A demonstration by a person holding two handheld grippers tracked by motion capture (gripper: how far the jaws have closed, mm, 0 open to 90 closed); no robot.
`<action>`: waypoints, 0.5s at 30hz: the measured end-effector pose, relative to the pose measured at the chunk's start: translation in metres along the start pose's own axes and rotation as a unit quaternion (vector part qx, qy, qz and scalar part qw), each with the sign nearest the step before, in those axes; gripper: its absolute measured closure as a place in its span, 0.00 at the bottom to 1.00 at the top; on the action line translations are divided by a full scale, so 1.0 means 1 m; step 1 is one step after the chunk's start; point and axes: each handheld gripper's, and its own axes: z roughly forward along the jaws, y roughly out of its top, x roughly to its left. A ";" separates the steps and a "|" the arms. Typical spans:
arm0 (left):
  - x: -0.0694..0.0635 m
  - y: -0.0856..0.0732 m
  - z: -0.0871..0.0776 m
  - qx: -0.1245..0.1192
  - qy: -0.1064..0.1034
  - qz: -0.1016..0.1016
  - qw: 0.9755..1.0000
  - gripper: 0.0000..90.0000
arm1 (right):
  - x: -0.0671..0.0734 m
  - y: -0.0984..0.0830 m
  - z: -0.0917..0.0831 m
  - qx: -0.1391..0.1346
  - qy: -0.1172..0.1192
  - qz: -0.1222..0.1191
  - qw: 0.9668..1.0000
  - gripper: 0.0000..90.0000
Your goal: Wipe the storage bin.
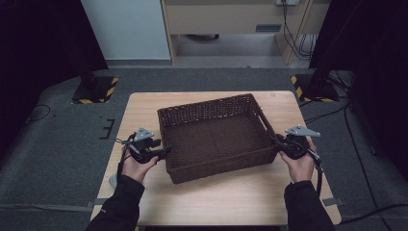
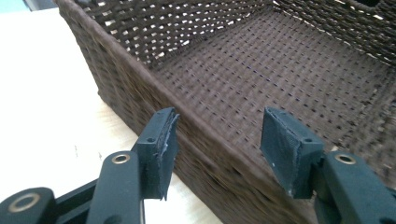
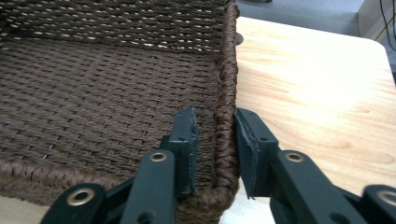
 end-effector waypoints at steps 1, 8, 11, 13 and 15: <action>-0.002 -0.002 -0.002 0.001 0.000 0.002 1.000 0.49 | 0.001 -0.002 -0.003 0.001 0.002 -0.003 1.000 0.80; -0.009 -0.015 -0.011 0.011 -0.005 0.014 1.000 0.49 | 0.017 -0.012 -0.022 -0.001 0.017 -0.006 1.000 0.76; -0.004 -0.016 -0.008 0.014 0.003 0.018 1.000 0.53 | 0.018 -0.013 -0.023 -0.010 0.016 -0.005 1.000 0.72; 0.000 -0.017 -0.006 0.011 -0.006 0.004 1.000 0.52 | 0.018 -0.014 -0.019 -0.010 0.015 -0.003 1.000 0.74; 0.001 -0.017 -0.006 0.007 -0.003 0.006 1.000 0.52 | 0.019 -0.015 -0.019 -0.009 0.019 0.002 1.000 0.75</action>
